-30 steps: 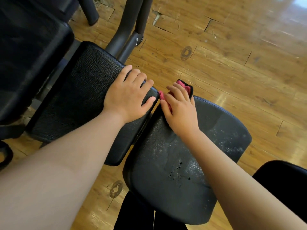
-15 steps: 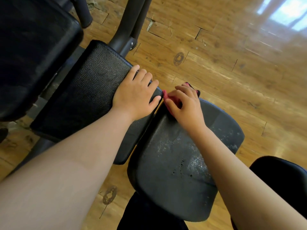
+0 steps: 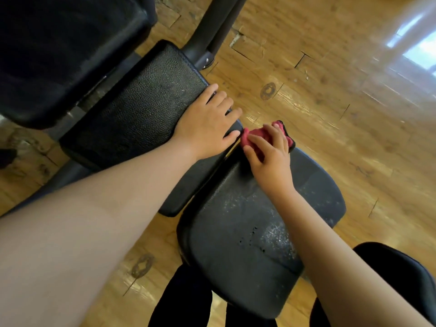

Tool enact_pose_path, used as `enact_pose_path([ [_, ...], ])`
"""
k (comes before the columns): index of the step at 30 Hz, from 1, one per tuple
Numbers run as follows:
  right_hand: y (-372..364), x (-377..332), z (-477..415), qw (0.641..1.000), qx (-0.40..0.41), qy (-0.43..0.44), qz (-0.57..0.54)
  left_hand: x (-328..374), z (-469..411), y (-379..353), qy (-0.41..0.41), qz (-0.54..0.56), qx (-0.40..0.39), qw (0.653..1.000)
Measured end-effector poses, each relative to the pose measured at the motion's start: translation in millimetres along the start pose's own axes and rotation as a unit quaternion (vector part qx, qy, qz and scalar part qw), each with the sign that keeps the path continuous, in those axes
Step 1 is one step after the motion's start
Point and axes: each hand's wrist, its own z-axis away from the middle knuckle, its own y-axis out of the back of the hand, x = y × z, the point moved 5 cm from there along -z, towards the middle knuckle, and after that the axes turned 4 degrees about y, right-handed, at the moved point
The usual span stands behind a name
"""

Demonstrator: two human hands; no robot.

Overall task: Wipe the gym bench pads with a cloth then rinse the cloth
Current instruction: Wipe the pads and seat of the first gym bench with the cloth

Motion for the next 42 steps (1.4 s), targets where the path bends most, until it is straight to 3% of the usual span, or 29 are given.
enact_pose_path([
  [2, 5, 3, 0, 1.0, -0.023, 0.015, 0.008, 6, 4, 1, 0.038, 0.033, 0.01, 0.999],
  [5, 17, 7, 2, 0.998, -0.045, 0.024, -0.03, 32, 14, 5, 0.122, 0.165, 0.043, 0.978],
  [7, 30, 11, -3, 0.997, -0.037, 0.01, -0.063, 61, 25, 6, 0.122, 0.254, 0.058, 0.958],
  [10, 42, 17, -16, 0.997, -0.044, 0.0, -0.061, 91, 40, -2, 0.136, 0.337, 0.019, 0.931],
  [13, 41, 30, -27, 0.995, -0.084, -0.035, -0.037, 101, 43, -7, 0.19, 0.357, -0.009, 0.915],
  [15, 35, 43, -33, 0.986, -0.118, -0.106, -0.051, 105, 42, -6, 0.22, 0.362, -0.02, 0.906],
  [18, 29, 49, -36, 0.969, -0.163, -0.175, -0.062, 108, 45, -3, 0.306, 0.388, -0.014, 0.869],
  [23, 37, 33, -43, 0.982, -0.134, -0.097, -0.087, 110, 35, 0, 0.393, 0.408, -0.001, 0.824],
  [27, 38, 20, -48, 0.992, -0.106, -0.01, -0.063, 107, 24, -3, 0.39, 0.36, -0.04, 0.847],
  [33, 20, 13, -43, 0.983, -0.159, 0.094, 0.018, 109, 16, -7, 0.4, 0.323, -0.064, 0.855],
  [42, 6, -2, -36, 0.955, -0.199, 0.184, 0.124, 113, 31, -16, 0.424, 0.24, -0.023, 0.873],
])
